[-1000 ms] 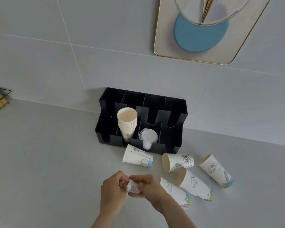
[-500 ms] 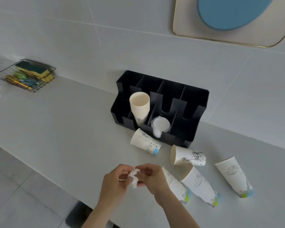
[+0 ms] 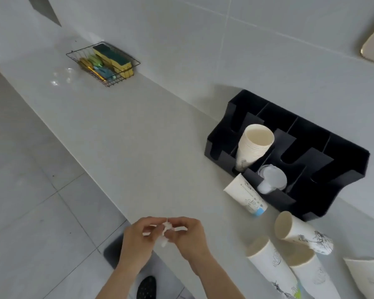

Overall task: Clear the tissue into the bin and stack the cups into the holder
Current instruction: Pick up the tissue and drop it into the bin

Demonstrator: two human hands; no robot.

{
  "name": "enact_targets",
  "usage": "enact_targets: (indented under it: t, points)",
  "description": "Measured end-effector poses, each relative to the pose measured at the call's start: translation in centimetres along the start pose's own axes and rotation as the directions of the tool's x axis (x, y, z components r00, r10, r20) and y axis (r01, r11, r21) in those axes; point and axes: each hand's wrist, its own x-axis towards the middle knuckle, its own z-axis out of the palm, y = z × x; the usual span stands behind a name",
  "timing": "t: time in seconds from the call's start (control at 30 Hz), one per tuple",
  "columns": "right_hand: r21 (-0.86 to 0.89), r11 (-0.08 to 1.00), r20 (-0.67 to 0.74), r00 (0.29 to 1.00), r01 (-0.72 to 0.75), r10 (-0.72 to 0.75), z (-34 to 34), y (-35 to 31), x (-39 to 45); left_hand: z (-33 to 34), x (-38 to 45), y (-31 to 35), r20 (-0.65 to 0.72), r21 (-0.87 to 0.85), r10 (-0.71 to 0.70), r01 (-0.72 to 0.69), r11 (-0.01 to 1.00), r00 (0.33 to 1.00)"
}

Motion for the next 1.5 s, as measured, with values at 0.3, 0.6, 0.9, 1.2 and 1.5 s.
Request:
enact_targets:
  t: [0.3, 0.6, 0.9, 1.2, 1.5]
  points:
    - [-0.311, 0.950, 0.072, 0.997, -0.018, 0.042, 15.6, 1.4, 4.1, -13.0, 2.0, -9.2, 0.024, -0.011, -0.170, 0.170, 0.985, 0.985]
    - [-0.570, 0.821, 0.116, 0.986, -0.030, 0.117, 25.5, 10.2, 8.8, -15.9, 4.5, -23.1, -0.051, 0.252, -0.262, 0.266, 0.930, 0.964]
    - [-0.766, 0.640, 0.042, 0.988, -0.063, 0.148, 27.8, 18.7, 15.9, -10.4, 9.2, -33.8, 0.007, 0.288, -0.265, 0.252, 0.924, 0.964]
    - [-0.911, 0.403, 0.239, 0.906, 0.085, 0.349, 27.7, 21.0, 19.6, -10.0, 11.8, -37.6, 0.143, 0.552, -0.274, 0.153, 0.819, 0.951]
    - [-0.917, 0.131, 0.400, 0.877, 0.378, 0.268, 26.4, 17.0, 17.3, -13.5, 10.5, -35.1, 0.211, 0.737, -0.284, 0.039, 0.675, 0.935]
